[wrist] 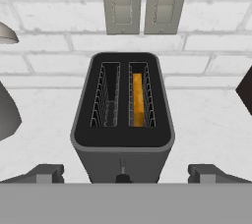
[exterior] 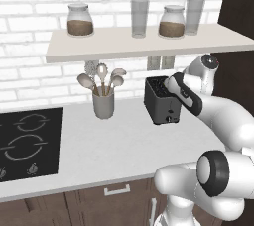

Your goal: Start the toaster. Once the lever pops up, take the bread to the plate on the dining counter.

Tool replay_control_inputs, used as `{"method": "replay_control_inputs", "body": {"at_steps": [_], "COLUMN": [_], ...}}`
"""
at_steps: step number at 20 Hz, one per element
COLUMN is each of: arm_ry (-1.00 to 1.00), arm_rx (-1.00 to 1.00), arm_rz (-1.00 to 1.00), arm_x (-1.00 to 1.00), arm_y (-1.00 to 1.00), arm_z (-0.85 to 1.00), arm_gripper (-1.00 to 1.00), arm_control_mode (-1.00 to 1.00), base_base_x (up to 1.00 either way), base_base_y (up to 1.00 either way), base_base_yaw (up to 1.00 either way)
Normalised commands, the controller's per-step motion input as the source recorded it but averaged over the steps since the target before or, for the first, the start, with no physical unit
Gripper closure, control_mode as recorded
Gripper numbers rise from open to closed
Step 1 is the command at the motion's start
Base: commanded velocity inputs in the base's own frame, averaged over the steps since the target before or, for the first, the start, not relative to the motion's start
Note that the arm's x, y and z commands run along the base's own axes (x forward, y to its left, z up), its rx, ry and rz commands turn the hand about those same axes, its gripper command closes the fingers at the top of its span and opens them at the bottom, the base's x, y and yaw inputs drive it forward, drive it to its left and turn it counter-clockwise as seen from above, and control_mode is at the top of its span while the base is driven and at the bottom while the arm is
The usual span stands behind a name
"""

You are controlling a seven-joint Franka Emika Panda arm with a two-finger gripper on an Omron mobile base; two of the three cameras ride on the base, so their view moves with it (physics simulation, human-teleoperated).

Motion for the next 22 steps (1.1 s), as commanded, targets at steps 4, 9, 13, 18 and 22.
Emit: {"method": "replay_control_inputs", "body": {"at_steps": [4, 9, 13, 18, 22], "arm_ry": [0.0, 0.0, 0.0, 0.0, 0.0], "arm_rx": [0.0, 0.0, 0.0, 0.0, 0.0], "arm_rz": [0.0, 0.0, 0.0, 0.0, 0.0], "arm_x": [0.0, 0.0, 0.0, 0.0, 0.0], "arm_y": [0.0, 0.0, 0.0, 0.0, 0.0], "arm_z": [0.0, 0.0, 0.0, 0.0, 0.0], "arm_gripper": [-1.0, -1.0, -1.0, -1.0, -1.0], "arm_control_mode": [-1.0, -1.0, -1.0, -1.0, -1.0], "base_base_x": [0.0, 0.0, 0.0, 0.0, 0.0], "base_base_y": [0.0, 0.0, 0.0, 0.0, 0.0], "base_base_yaw": [0.0, 0.0, 0.0, 0.0, 0.0]}}
